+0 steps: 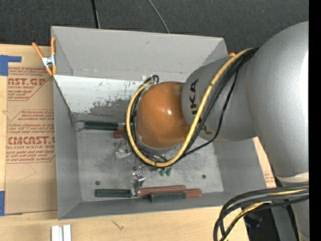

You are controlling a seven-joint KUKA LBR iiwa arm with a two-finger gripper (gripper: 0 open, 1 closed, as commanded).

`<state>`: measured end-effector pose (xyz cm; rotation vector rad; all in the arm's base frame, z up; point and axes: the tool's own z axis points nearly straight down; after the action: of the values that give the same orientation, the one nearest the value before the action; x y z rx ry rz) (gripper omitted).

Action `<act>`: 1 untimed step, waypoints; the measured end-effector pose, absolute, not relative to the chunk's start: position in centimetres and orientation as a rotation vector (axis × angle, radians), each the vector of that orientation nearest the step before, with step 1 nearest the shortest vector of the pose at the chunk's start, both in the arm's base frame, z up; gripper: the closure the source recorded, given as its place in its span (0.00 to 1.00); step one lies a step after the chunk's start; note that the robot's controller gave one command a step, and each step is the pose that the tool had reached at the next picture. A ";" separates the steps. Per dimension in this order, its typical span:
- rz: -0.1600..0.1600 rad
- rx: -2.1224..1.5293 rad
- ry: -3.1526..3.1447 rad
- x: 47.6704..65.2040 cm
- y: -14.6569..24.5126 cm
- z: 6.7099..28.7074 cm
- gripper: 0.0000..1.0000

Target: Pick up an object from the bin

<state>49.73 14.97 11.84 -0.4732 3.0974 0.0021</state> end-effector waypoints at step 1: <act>0.003 -0.359 3.124 48.9 13.1 8.9 0.00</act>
Offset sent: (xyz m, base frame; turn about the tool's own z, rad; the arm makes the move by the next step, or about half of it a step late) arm -0.0152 0.0331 -0.0448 -0.1653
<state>48.89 13.12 8.93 -0.3586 3.1242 0.0030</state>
